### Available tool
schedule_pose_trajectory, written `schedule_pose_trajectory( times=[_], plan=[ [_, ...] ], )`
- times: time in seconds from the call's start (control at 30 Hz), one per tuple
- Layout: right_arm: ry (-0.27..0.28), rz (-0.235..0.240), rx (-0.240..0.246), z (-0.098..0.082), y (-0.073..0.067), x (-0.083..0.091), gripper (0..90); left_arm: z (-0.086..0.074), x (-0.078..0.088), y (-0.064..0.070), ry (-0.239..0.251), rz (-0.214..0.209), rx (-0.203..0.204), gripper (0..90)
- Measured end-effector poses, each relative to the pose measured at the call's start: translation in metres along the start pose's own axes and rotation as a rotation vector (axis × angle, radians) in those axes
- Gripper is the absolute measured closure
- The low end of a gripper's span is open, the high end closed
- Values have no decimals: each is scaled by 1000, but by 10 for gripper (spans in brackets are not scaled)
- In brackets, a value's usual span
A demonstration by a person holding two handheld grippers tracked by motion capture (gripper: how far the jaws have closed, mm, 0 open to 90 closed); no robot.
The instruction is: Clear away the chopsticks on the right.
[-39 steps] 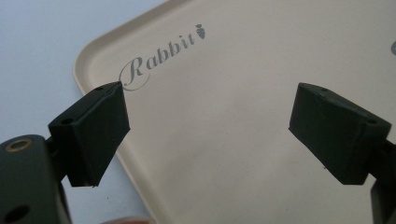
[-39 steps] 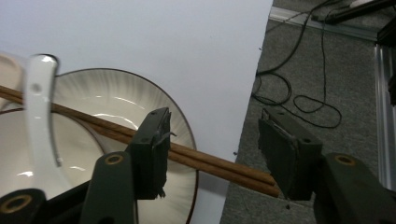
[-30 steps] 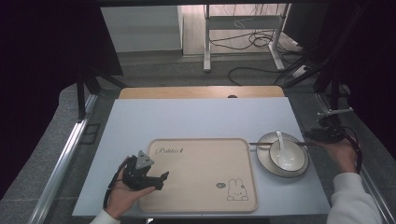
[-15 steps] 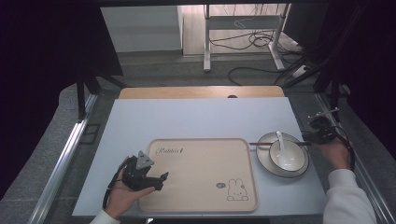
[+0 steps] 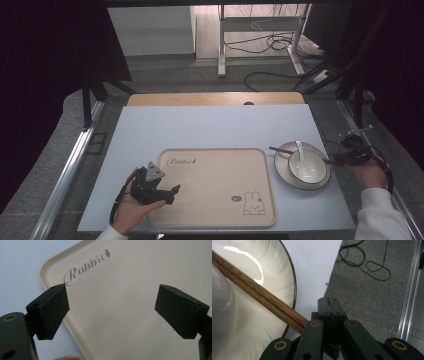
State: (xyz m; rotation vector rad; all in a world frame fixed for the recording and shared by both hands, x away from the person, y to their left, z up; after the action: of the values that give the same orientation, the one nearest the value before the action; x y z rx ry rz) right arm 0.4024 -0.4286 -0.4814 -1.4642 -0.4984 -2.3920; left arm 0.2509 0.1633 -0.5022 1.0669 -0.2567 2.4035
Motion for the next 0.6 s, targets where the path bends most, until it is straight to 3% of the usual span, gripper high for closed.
schedule_pose_trajectory(
  times=[0.2, 0.27, 0.37, 0.4, 0.6],
  plan=[
    [1, -3, -8, -9, -1, 5, 891, 0, 0, 0, 2, -2, 0, 121],
    [34, -4, -2, -8, -1, 13, 891, 0, 0, 0, 2, -1, 0, 121],
    [61, 14, 6, -7, -3, 19, 891, 0, 0, -1, 2, -1, 0, 121],
    [78, 41, 19, -5, -8, 24, 892, 0, 0, 0, 1, -1, -1, 121],
    [74, 73, 63, 0, -21, 27, 891, 0, 0, 0, -1, 1, -4, 121]
  ],
)
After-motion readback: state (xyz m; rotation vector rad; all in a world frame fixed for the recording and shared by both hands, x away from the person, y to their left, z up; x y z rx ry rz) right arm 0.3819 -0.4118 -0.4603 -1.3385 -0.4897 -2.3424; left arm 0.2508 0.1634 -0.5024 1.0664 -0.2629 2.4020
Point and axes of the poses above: each handheld gripper's, and its own axes: x roughly backward along the jaws, z roughly out of its top, y roughly to its right, the point moved 2 cm from there along -x, roughly forward along the jaws, and after that the axes turned 4 degrees about x, right-handed, at the moved point
